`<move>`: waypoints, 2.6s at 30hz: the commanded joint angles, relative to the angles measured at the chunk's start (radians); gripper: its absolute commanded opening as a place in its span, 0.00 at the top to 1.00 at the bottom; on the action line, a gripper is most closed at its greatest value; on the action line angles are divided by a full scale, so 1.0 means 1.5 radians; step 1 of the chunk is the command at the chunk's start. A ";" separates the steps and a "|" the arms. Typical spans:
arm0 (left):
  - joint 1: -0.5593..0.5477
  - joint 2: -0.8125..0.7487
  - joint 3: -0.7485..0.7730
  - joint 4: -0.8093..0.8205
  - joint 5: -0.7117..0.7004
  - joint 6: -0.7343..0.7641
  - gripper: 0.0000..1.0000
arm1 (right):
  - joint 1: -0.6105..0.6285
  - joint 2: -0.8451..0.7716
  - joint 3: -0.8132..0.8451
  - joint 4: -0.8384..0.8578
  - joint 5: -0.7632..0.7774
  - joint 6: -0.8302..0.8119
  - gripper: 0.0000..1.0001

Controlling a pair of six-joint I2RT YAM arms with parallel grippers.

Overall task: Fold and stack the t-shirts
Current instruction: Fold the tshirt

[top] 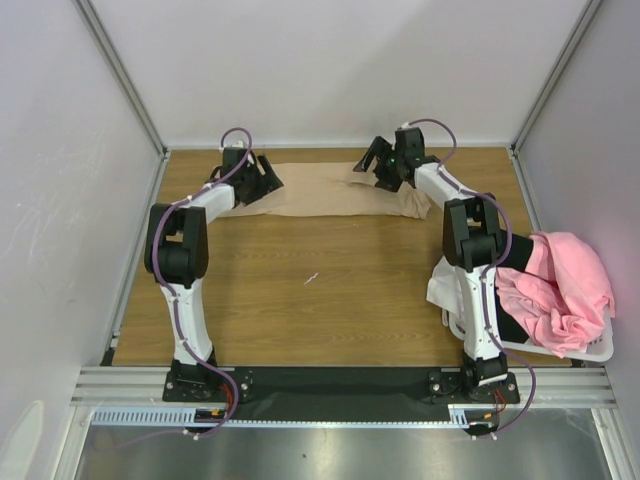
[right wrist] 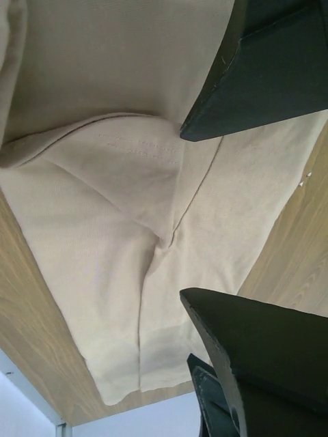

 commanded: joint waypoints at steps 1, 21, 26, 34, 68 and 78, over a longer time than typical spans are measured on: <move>0.005 -0.031 -0.007 0.006 0.009 0.014 0.19 | -0.007 0.008 0.027 0.027 0.040 0.007 0.04; 0.026 -0.023 -0.008 0.004 0.021 0.009 0.19 | 0.003 0.071 0.107 -0.018 0.036 0.016 0.04; 0.029 -0.025 -0.009 0.003 0.022 0.009 0.19 | 0.004 0.091 0.134 -0.029 0.034 0.017 0.04; 0.030 -0.027 -0.014 0.004 0.022 0.009 0.18 | 0.006 0.105 0.171 0.049 -0.023 0.061 0.07; 0.027 0.011 0.128 -0.107 -0.028 0.069 0.10 | -0.055 -0.132 -0.019 -0.110 0.141 -0.112 0.04; 0.027 0.008 0.096 -0.140 -0.047 0.061 0.11 | -0.037 -0.137 -0.057 -0.220 0.249 -0.213 0.10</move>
